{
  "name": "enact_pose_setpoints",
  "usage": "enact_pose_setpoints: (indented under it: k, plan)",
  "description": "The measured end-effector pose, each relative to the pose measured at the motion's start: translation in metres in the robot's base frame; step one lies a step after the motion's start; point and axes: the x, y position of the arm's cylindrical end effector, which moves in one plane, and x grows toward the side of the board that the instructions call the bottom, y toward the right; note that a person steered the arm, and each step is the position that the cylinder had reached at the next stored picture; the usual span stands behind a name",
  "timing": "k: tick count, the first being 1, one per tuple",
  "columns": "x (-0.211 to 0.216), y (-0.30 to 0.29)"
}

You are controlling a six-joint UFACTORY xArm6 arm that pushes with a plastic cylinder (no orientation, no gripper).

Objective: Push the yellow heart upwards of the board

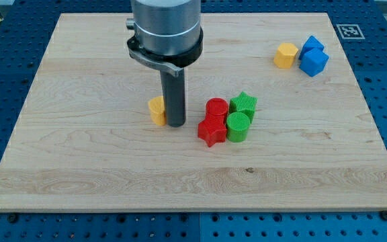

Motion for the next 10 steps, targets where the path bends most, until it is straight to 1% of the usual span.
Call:
enact_pose_setpoints:
  k: [1, 2, 4, 5, 6, 7, 8, 9, 10]
  plan:
    - [0.001, 0.000]
    - [-0.008, -0.016]
    - [-0.009, -0.097]
    - [-0.019, -0.128]
    - [-0.014, -0.128]
    - [0.013, -0.115]
    - [0.017, -0.081]
    - [0.006, -0.065]
    - [-0.013, -0.065]
